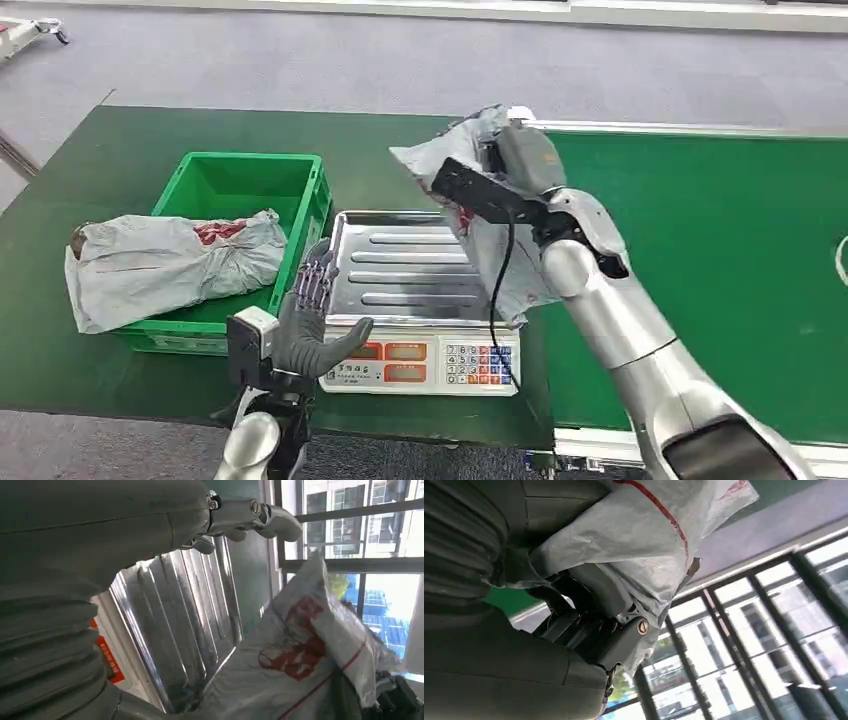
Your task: Moved the parcel from conveyor to table for the left to box.
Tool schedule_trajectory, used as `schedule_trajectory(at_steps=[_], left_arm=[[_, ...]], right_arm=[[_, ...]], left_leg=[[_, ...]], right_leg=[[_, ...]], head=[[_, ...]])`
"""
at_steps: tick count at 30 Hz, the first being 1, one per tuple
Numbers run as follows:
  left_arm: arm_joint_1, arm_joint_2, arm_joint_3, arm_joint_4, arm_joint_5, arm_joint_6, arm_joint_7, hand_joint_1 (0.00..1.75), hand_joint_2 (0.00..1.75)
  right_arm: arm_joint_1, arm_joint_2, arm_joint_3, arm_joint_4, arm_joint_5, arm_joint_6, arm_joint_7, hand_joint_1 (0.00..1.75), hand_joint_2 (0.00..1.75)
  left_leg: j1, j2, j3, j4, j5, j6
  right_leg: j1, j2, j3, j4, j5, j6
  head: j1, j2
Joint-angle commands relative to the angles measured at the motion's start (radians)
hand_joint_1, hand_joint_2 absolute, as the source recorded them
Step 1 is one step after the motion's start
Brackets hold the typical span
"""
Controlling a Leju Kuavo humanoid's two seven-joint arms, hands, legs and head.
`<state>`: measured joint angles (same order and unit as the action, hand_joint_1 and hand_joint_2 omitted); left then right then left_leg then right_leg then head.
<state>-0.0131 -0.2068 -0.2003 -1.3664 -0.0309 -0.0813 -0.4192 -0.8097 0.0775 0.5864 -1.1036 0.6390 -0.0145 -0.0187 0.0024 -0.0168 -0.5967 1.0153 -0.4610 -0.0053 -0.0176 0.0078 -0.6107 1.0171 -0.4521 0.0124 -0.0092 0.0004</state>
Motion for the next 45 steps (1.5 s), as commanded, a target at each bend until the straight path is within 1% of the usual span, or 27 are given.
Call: schedule_trajectory(at_steps=[1,5,7,8,10,16,17,18,22,24,26,27,29,30,32,33,35,36,41,45], left_arm=[[-0.084,0.000,0.056,0.138,0.028,-0.002,-0.003,0.00,1.75],[-0.089,-0.002,0.075,0.139,0.031,0.003,-0.004,0.00,1.75],[-0.092,-0.002,0.077,0.136,0.027,0.006,-0.007,0.00,1.75],[-0.094,-0.002,0.080,0.133,0.021,0.011,-0.010,0.00,1.75],[-0.091,0.000,0.091,0.123,0.012,0.019,-0.013,0.00,1.75],[-0.088,0.001,0.092,0.121,0.011,0.020,-0.013,0.00,1.75],[-0.086,0.002,0.093,0.117,0.008,0.021,-0.014,0.00,1.75],[-0.082,0.006,0.095,0.112,0.001,0.026,-0.016,0.00,1.75],[-0.079,0.006,0.093,0.109,-0.006,0.026,-0.013,0.00,1.75],[-0.078,0.004,0.088,0.104,-0.010,0.026,-0.009,0.00,1.75],[-0.078,0.002,0.091,0.097,-0.017,0.034,0.002,0.00,1.75],[-0.071,0.002,0.094,0.087,-0.020,0.041,0.006,0.00,1.75],[-0.042,0.004,0.101,0.054,-0.041,0.058,0.016,0.00,1.75],[-0.032,0.006,0.101,0.044,-0.050,0.063,0.018,0.00,1.75],[-0.002,0.014,0.097,0.025,-0.078,0.061,0.027,0.00,1.75],[0.005,0.031,0.079,0.026,-0.120,0.058,0.041,0.00,1.75],[0.009,0.026,0.088,0.029,-0.129,0.057,0.039,0.00,1.75],[0.009,0.026,0.088,0.029,-0.129,0.057,0.039,0.00,1.75],[0.003,0.021,0.093,0.033,-0.134,0.055,0.038,0.00,1.75],[0.003,0.021,0.093,0.033,-0.134,0.055,0.038,0.00,1.75]], right_arm=[[-0.085,0.106,0.218,0.032,-0.026,0.019,0.006,1.75,1.75],[-0.117,0.160,0.247,0.077,-0.079,0.043,-0.003,1.75,1.75],[-0.123,0.170,0.262,0.080,-0.079,0.046,-0.003,1.75,1.75],[-0.119,0.163,0.272,0.079,-0.088,0.049,0.000,1.75,1.75],[-0.111,0.143,0.284,0.083,-0.107,0.040,0.000,1.75,1.75],[-0.109,0.136,0.283,0.085,-0.110,0.037,-0.002,1.75,1.75],[-0.107,0.133,0.283,0.086,-0.112,0.032,0.000,1.20,1.75],[-0.099,0.127,0.275,0.091,-0.116,0.020,0.006,0.00,1.75],[-0.064,0.086,0.227,0.101,-0.127,-0.048,0.012,0.00,1.75],[-0.047,0.075,0.175,0.124,-0.160,-0.062,0.009,0.00,1.75],[-0.018,0.063,0.116,0.146,-0.187,-0.085,0.001,0.00,1.75],[0.002,0.052,0.085,0.154,-0.191,-0.107,-0.012,0.00,1.75],[0.064,0.023,-0.003,0.151,-0.218,-0.154,-0.057,0.00,1.75],[0.087,0.012,-0.032,0.144,-0.231,-0.167,-0.073,0.00,1.75],[0.155,-0.004,-0.131,0.108,-0.270,-0.188,-0.105,0.00,1.75],[0.191,-0.012,-0.171,0.082,-0.291,-0.187,-0.120,0.00,1.75],[0.214,-0.020,-0.193,0.063,-0.292,-0.173,-0.136,0.00,1.75],[0.214,-0.020,-0.193,0.063,-0.292,-0.173,-0.136,0.00,1.75],[0.209,-0.006,-0.193,0.058,-0.281,-0.166,-0.129,0.00,1.75],[0.209,-0.006,-0.193,0.058,-0.281,-0.166,-0.129,0.00,1.75]], left_leg=[[0.000,0.003,0.001,-0.001,0.000,0.000],[0.000,0.005,0.002,-0.001,-0.001,-0.001],[-0.001,0.003,0.000,0.000,0.000,0.000],[0.001,0.005,0.002,0.000,-0.001,-0.001],[0.000,0.001,0.001,0.000,0.000,-0.001],[0.001,0.001,0.001,0.000,0.000,-0.001],[0.001,0.002,0.002,-0.001,0.000,-0.001],[0.001,0.001,0.001,0.000,0.000,-0.001],[0.001,0.000,0.002,-0.001,0.000,-0.001],[0.001,-0.002,0.003,-0.001,0.001,-0.001],[0.001,-0.002,0.001,0.000,0.000,0.000],[0.002,-0.003,0.003,-0.001,0.001,0.000],[0.002,-0.003,0.002,-0.001,0.000,0.000],[0.002,-0.004,0.005,-0.003,0.001,0.000],[0.001,-0.004,0.003,-0.002,0.000,0.000],[0.002,-0.005,0.005,-0.003,0.001,0.000],[0.001,-0.004,0.002,-0.001,0.000,0.000],[0.001,-0.004,0.004,-0.002,0.000,0.000],[0.000,-0.001,0.001,0.000,-0.001,-0.001],[0.001,0.000,0.002,-0.001,-0.001,-0.001]], right_leg=[[0.000,0.002,0.000,0.000,0.000,-0.001],[0.000,0.004,0.001,0.000,0.000,-0.001],[0.000,0.002,-0.001,0.001,0.000,-0.001],[0.001,0.003,0.001,-0.001,0.001,-0.001],[0.001,0.000,0.001,-0.001,0.000,-0.001],[0.001,0.000,0.001,-0.001,0.000,-0.001],[0.001,0.000,0.003,-0.002,0.000,-0.001],[0.001,-0.001,0.002,-0.001,0.000,-0.001],[0.001,-0.002,0.003,-0.002,0.000,-0.001],[0.002,-0.004,0.005,-0.003,0.000,-0.001],[0.001,-0.003,0.002,-0.001,0.000,-0.001],[0.002,-0.004,0.005,-0.003,0.000,-0.001],[0.002,-0.005,0.005,-0.003,0.000,-0.001],[0.002,-0.006,0.008,-0.006,0.000,-0.001],[0.001,-0.005,0.006,-0.004,0.000,-0.001],[0.002,-0.006,0.008,-0.006,0.000,-0.001],[0.001,-0.005,0.005,-0.003,0.000,-0.001],[0.001,-0.006,0.007,-0.005,-0.001,-0.001],[0.000,-0.002,0.001,-0.002,0.000,-0.001],[0.001,-0.002,0.002,-0.003,0.000,-0.001]], head=[[0.000,0.000],[0.000,0.000],[0.000,0.000],[0.000,0.000],[0.000,0.000],[0.000,0.000],[0.000,0.000],[0.000,0.000],[0.000,0.000],[0.000,0.000],[0.000,0.000],[0.000,0.000],[0.000,0.000],[0.000,0.000],[0.000,0.000],[0.000,0.000],[0.000,0.000],[0.000,0.000],[0.000,0.000],[0.000,0.000]])
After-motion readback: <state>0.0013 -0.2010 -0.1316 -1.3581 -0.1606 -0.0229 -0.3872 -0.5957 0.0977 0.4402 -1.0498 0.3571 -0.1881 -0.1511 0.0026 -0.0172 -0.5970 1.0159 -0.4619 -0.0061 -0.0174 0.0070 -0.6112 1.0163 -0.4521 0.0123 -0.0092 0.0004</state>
